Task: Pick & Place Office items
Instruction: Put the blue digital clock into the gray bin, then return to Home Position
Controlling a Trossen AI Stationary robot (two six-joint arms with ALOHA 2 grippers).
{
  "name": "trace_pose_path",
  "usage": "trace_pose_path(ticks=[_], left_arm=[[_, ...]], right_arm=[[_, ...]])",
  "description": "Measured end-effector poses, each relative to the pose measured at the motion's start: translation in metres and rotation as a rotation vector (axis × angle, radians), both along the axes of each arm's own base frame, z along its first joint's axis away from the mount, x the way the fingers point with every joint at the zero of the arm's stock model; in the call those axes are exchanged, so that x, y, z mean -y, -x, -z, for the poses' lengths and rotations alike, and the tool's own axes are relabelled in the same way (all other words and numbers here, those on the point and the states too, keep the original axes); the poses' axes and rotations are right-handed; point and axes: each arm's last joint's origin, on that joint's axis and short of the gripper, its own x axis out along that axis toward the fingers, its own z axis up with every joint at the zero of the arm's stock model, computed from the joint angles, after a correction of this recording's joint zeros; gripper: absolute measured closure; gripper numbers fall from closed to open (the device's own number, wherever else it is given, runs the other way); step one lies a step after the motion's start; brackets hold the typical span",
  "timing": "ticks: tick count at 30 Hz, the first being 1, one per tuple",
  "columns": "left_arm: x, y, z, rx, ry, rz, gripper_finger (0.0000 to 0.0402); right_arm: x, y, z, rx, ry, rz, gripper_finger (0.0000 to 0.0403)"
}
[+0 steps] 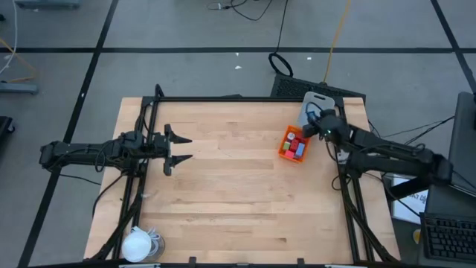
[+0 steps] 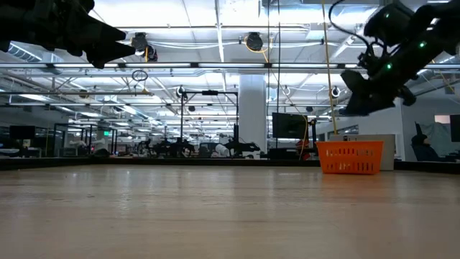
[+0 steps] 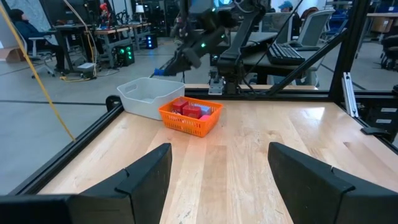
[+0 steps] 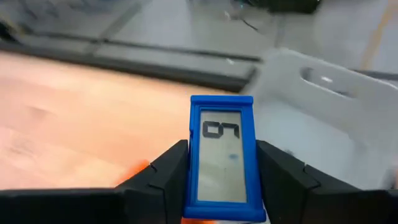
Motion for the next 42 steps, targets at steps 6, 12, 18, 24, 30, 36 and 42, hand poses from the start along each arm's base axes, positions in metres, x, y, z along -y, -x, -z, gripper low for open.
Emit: trace_pose_path(ticks=[6,12,18,24,30,36,42], left_arm=[[0.000,0.000,0.000,0.000,0.000,0.000,0.0131],[0.000,0.000,0.000,0.000,0.000,0.000,0.0131],[0.000,0.000,0.000,0.000,0.000,0.000,0.0131],[0.000,0.000,0.000,0.000,0.000,0.000,0.0130],[0.000,0.000,0.000,0.000,0.000,0.000,0.0131],[0.000,0.000,0.000,0.000,0.000,0.000,0.0131],[0.000,0.000,0.000,0.000,0.000,0.000,0.0131]], right_arm=[[0.008,0.012,0.015,-0.140,-0.097,0.107,0.0245],[0.010,0.014,0.032,-0.165,-0.130,0.110,0.0250],[0.011,0.017,0.052,-0.132,-0.107,0.130,0.0245],[0.011,0.019,0.058,-0.154,-0.080,0.108,0.0241],[0.011,0.018,0.058,-0.154,-0.071,0.094,0.0232],[0.012,0.017,0.057,-0.141,-0.063,0.090,0.0207],[0.013,0.016,0.056,-0.126,-0.050,0.086,0.0182]])
